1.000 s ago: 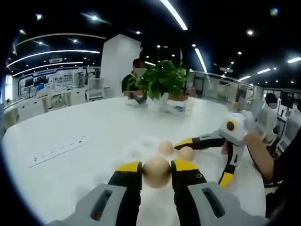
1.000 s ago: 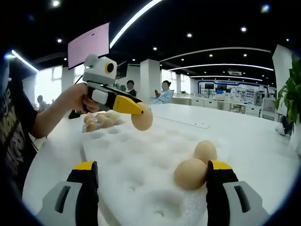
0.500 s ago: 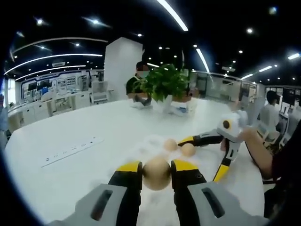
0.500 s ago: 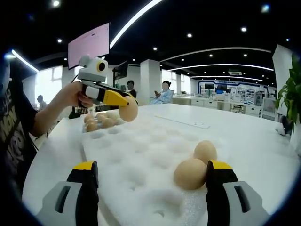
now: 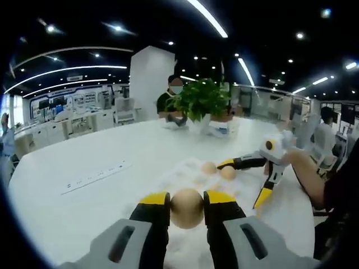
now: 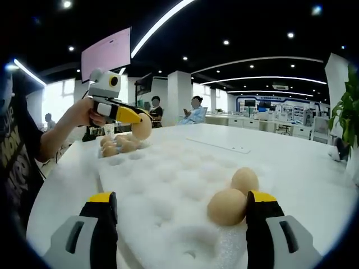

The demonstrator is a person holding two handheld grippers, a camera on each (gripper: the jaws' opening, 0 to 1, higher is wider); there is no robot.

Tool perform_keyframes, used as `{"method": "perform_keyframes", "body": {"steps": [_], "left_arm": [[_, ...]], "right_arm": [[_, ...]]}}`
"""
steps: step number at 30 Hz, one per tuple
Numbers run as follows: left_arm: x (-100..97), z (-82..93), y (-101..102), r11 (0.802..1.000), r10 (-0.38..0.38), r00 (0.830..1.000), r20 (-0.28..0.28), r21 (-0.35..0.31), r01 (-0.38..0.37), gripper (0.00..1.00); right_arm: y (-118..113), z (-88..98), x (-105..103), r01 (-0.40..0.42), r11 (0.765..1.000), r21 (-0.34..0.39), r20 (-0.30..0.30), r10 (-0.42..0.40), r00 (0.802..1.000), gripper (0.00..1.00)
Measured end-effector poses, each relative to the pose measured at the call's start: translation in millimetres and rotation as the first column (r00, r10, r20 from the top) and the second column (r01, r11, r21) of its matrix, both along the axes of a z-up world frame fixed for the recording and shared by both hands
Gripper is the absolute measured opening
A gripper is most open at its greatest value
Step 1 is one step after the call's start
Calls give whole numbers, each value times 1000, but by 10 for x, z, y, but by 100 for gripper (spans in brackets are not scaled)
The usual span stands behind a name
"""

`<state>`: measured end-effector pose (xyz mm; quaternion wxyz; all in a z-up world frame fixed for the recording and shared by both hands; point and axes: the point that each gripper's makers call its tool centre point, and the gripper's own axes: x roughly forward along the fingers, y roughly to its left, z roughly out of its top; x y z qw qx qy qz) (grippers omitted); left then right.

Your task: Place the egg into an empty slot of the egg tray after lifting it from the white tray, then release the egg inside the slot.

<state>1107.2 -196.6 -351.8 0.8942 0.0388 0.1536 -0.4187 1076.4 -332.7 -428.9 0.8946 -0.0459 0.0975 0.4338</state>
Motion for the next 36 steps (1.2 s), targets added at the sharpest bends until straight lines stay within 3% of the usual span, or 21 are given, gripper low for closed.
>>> {"method": "perform_keyframes", "body": {"steps": [8, 15, 18, 20, 22, 23, 25, 29, 31, 33, 35, 36], "left_arm": [[-20, -73, 186, 1000, 26, 1000, -14, -2, -26, 23], [-52, -374, 175, 1000, 19, 995, -93, 9, -18, 22], [-81, -518, 154, 999, 9, 993, -114, 47, -3, 21], [-84, -608, 179, 995, 16, 995, -97, 96, -7, 21], [-134, -649, 139, 998, 0, 992, -126, 66, 9, 18], [-124, -586, 97, 1000, -6, 996, -91, 30, 8, 18], [-177, -633, 107, 998, 0, 993, -115, 58, 7, 18], [-265, -673, 30, 992, -53, 992, -115, 107, 66, 33], [-338, -752, 0, 970, -99, 991, -87, 213, 116, 39], [-321, -793, 2, 962, -82, 994, -75, 256, 99, 41], [-309, -777, -17, 976, -56, 993, -105, 203, 76, 41], [-291, -773, 20, 973, -53, 994, -95, 219, 73, 37]], "right_arm": [[4, 0, -9, -2, 1000, 2, 2, 2, 1000, 100], [7, 2, -14, -4, 1000, 4, 3, 4, 1000, 100], [7, 3, -16, -4, 1000, 5, 4, 4, 1000, 100], [6, 3, -17, -4, 1000, 4, 4, 4, 1000, 100], [5, 4, -17, -4, 1000, 4, 4, 4, 1000, 100], [4, 4, -18, -4, 1000, 4, 4, 3, 1000, 100], [3, 5, -18, -3, 1000, 3, 4, 3, 1000, 100], [2, 7, -18, -3, 1000, 4, 4, 3, 1000, 100], [1, 8, -17, -3, 1000, 4, 3, 3, 1000, 100], [1, 8, -16, -3, 1000, 4, 3, 3, 1000, 100], [1, 8, -14, -2, 1000, 4, 3, 2, 1000, 100], [0, 8, -13, -2, 1000, 4, 3, 2, 1000, 100]]}}
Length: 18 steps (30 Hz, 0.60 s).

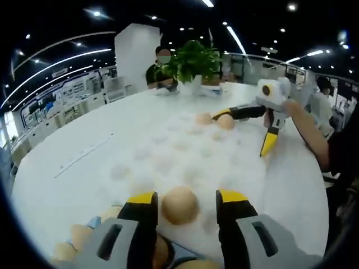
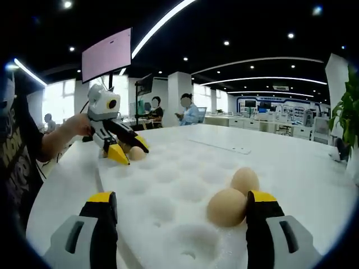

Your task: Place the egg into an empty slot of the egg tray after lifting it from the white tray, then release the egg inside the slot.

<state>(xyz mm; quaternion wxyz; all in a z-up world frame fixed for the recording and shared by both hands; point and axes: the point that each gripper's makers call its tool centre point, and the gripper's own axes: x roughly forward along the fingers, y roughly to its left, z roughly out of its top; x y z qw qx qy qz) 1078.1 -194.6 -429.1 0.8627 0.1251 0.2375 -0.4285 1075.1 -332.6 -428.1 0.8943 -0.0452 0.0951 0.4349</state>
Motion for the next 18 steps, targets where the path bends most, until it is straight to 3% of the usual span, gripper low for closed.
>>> {"method": "perform_keyframes", "body": {"steps": [3, 4, 8, 13, 18], "left_arm": [[27, 21, 51, 1000, -7, 1000, 3, 16, 7, 29], [-69, 13, -10, 998, -66, 998, -14, 23, 66, 26], [-24, 4, 11, 993, -80, 996, -29, 81, 82, 26], [21, -15, 18, 989, -111, 991, -78, 88, 118, 26], [-14, 3, 11, 990, -94, 993, -74, 99, 101, 25]], "right_arm": [[-1, 0, 3, 0, 1000, 0, 0, 0, 1000, 100], [-1, 0, 5, 0, 1000, -1, 0, 0, 1000, 100], [-3, -2, 10, 1, 1000, -2, -1, -1, 1000, 100], [-17, -4, 29, 3, 1000, -3, -2, -3, 1000, 100], [-24, -4, 42, 1, 1000, 1, 0, -1, 1000, 100]]}}
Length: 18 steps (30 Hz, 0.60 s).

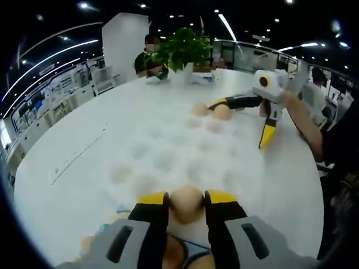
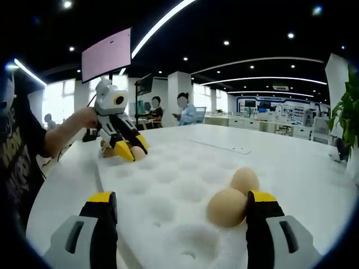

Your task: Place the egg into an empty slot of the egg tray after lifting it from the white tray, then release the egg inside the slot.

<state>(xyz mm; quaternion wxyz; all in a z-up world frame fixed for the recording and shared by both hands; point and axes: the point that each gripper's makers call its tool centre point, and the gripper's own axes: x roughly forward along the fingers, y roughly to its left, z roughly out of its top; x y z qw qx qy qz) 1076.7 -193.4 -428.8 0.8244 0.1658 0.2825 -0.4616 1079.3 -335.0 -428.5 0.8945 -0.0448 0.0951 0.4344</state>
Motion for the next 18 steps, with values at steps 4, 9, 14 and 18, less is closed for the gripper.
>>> {"method": "perform_keyframes", "body": {"steps": [4, 9, 14, 18], "left_arm": [[-4, 140, 9, 997, 16, 1000, 5, -69, -15, 25], [5, 363, 93, 992, 48, 998, 50, -120, -42, 25], [5, 456, 217, 988, 71, 996, 61, -145, -62, 25], [-4, 487, 367, 985, 100, 992, 71, -147, -89, 25]], "right_arm": [[-4, -2, 11, -1, 1000, 1, 1, 1, 1000, 100], [-13, -3, 25, -1, 1000, 0, 1, 1, 1000, 100], [-29, -4, 41, 0, 1000, 0, 1, 0, 1000, 100], [-30, -7, 39, 1, 1000, -1, 1, -1, 1000, 100]]}}
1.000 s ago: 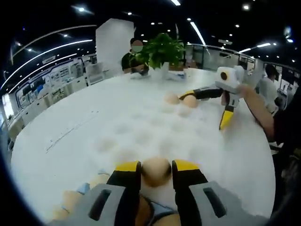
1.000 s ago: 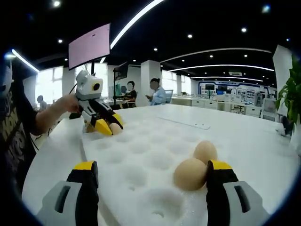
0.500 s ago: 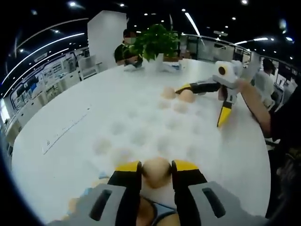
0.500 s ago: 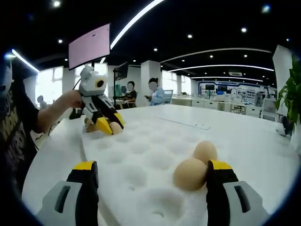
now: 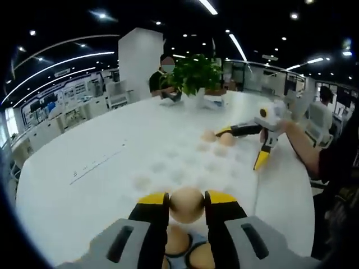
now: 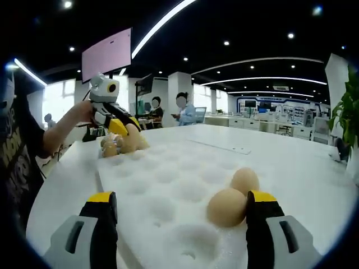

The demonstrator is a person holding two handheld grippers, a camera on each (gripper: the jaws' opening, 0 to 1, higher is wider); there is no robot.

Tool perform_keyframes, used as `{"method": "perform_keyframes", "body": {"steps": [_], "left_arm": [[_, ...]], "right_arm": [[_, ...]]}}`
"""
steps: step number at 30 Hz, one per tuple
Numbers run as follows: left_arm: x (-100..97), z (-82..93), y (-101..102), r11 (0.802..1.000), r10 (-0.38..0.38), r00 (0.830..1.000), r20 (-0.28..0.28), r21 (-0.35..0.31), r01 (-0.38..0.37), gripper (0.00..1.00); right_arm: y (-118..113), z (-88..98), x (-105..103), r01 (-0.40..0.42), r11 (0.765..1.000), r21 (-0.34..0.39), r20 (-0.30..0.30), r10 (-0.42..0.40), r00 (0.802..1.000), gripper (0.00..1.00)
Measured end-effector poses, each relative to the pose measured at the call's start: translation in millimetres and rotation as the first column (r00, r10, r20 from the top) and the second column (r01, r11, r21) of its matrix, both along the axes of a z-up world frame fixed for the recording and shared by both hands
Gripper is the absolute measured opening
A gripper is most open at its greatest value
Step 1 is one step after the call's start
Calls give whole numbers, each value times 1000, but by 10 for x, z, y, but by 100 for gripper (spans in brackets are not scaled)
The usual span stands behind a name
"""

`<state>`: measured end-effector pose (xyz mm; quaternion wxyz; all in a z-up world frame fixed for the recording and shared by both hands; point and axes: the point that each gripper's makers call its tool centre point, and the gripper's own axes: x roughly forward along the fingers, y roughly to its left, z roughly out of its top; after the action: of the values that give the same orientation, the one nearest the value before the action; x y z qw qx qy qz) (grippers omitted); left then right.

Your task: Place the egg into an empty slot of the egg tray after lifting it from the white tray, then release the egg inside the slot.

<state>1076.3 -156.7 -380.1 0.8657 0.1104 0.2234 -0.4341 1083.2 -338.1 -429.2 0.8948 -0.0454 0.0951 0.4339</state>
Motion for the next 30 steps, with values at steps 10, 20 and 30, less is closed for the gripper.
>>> {"method": "perform_keyframes", "body": {"steps": [10, 20, 30], "left_arm": [[45, 25, 250, 999, 44, 999, 5, -6, -44, 25], [142, 70, 488, 997, 77, 997, 14, -11, -77, 25], [78, 84, 726, 992, 126, 992, 24, -13, -126, 25]], "right_arm": [[-3, -1, 5, 2, 1000, -2, -1, -2, 1000, 100], [9, -2, -6, 2, 1000, -1, -1, -2, 1000, 100], [25, -4, -19, 2, 1000, -1, 0, -2, 1000, 100]]}}
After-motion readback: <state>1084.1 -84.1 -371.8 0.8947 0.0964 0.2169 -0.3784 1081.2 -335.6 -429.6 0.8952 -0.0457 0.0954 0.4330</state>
